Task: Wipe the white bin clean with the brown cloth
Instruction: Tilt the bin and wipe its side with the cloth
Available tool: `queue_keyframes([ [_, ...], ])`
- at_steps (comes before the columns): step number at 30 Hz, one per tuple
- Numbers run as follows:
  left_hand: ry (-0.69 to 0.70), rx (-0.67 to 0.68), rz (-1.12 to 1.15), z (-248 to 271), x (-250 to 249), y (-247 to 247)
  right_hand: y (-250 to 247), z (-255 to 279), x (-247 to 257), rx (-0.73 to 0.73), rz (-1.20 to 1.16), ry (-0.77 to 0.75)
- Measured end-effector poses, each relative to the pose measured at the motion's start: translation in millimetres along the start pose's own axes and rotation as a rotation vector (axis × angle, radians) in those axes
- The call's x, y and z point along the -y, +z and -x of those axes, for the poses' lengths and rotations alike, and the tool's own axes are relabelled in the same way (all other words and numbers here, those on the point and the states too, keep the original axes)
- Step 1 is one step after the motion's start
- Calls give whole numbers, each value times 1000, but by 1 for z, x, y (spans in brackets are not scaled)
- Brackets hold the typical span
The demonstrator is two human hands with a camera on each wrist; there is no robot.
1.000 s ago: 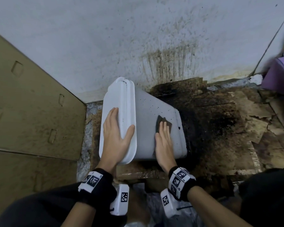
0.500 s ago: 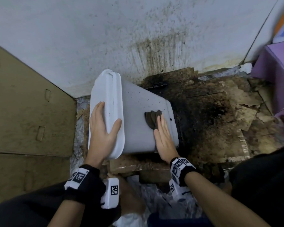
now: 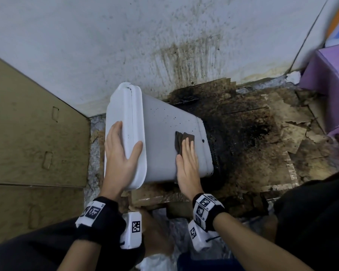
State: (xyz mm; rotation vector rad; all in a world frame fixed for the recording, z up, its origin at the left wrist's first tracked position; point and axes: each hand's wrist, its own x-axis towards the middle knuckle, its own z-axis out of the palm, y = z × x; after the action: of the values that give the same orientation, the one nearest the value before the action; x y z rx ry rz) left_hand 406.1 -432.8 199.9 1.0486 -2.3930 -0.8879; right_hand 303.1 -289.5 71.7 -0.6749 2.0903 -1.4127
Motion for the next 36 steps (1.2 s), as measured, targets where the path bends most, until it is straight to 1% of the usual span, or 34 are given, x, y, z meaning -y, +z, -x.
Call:
queue_keyframes([
  [2,10,4,-6,0,0,1,7,6,19,-9,-6,-26],
  [5,7,8,1,0,0,1,16,12,45,16,-18,-88],
  [9,7,4,3,0,-2,1,15,12,60,42,-49,-128],
  [12,1,2,7,1,-7,3,7,9,59,-30,-63,-130],
  [15,13,0,6,1,-12,5,5,4,58,-128,119,-168],
  [16,11,-2,5,2,-12,6,6,3,58,-122,147,-162],
  [19,1,-5,3,1,-10,6,9,0,58,-9,69,-75],
  [20,0,-6,1,2,-9,5,10,-1,58,17,58,-73],
  [24,-19,0,-8,2,-7,3,13,0,61,37,72,-155],
  [28,-29,5,-17,1,-7,4,12,-2,68,88,91,-255],
  [30,-32,7,-14,1,-7,3,11,-3,68,102,89,-280],
  [33,-34,11,-5,2,-7,2,5,-4,50,104,78,-306],
  [36,-46,8,27,3,-5,-1,-8,-5,14,110,97,-298],
])
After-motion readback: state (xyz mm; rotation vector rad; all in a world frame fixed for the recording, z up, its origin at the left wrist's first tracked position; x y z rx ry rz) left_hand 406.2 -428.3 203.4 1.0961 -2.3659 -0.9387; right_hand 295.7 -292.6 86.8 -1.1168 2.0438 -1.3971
